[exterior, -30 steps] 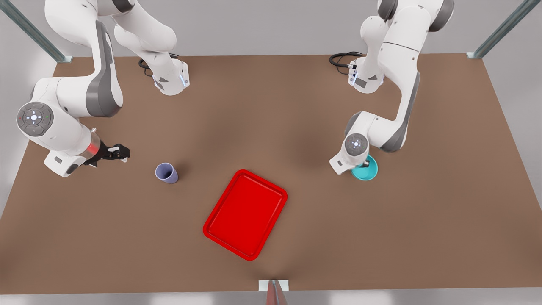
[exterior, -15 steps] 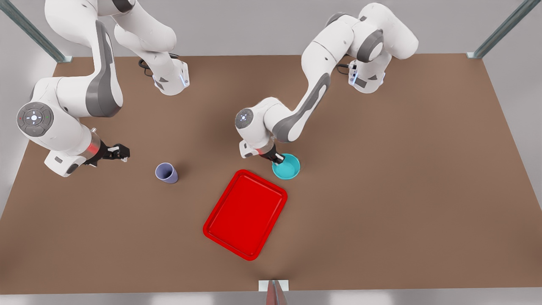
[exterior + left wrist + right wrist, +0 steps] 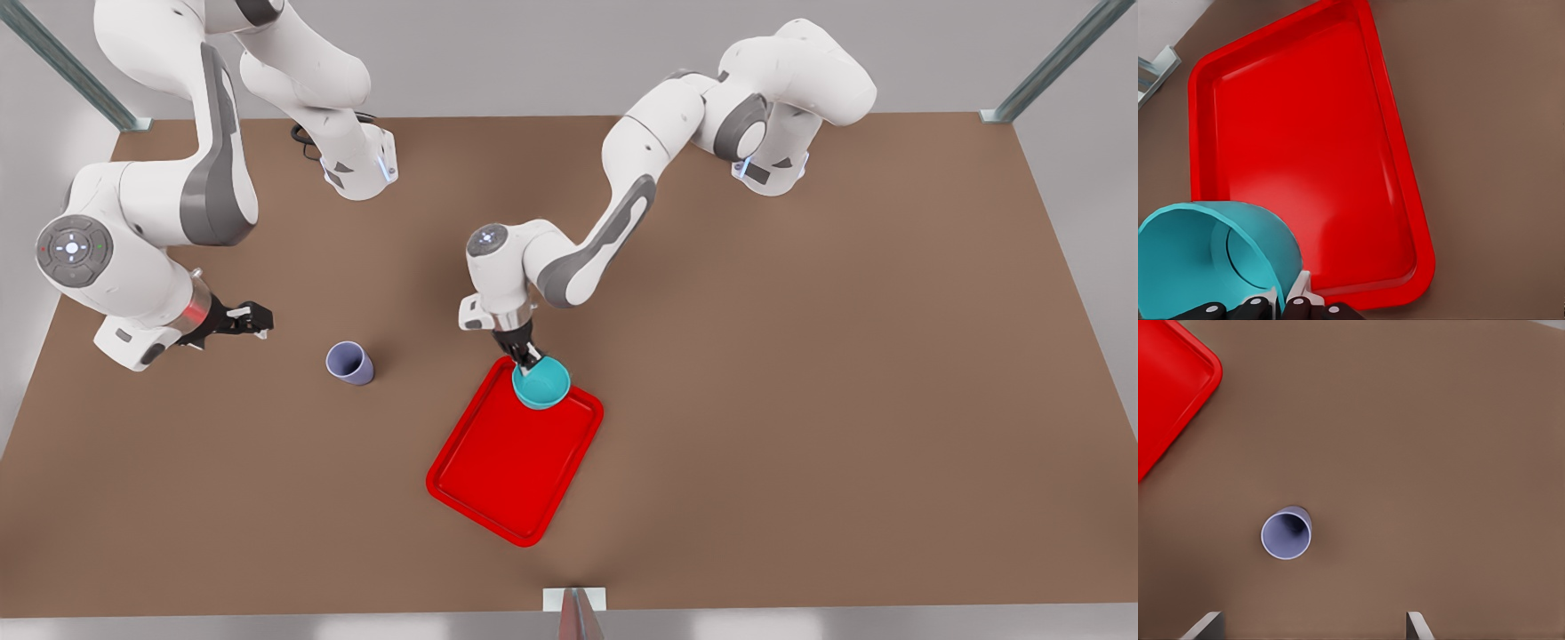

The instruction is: Place the bowl on the tray with the left arm and the cup on the tray with the right arm

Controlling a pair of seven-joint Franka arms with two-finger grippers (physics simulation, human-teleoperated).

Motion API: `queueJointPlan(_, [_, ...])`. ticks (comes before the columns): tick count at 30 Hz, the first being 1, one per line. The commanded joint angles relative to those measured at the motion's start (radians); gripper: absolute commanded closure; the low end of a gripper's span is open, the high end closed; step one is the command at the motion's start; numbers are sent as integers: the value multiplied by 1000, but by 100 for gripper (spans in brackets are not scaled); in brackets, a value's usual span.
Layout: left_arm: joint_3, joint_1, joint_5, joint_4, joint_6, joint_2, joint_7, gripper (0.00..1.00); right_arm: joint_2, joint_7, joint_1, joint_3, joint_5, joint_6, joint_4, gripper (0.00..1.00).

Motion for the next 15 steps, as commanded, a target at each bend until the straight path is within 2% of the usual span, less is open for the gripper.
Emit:
queueJointPlan(1, [2,0,-122,1,17,9,7,75,0,0,0,0,0,0,0,0])
queueJointPlan(5, [66,-3,-120,25,150,78,73,75,0,0,0,0,0,-2,1,0])
queueJointPlan(8, [100,-11,-120,42,181,98,89,74,0,0,0,0,0,-2,1,0])
queueJointPlan(13, [89,-26,-166,42,301,152,70,72,0,-2,0,0,0,-3,1,0])
queueJointPlan(14, [89,-26,-174,42,301,150,70,16,0,0,2,0,2,-3,1,0])
queueJointPlan(15, [91,-26,-177,42,298,147,72,0,0,0,2,0,2,-2,1,0])
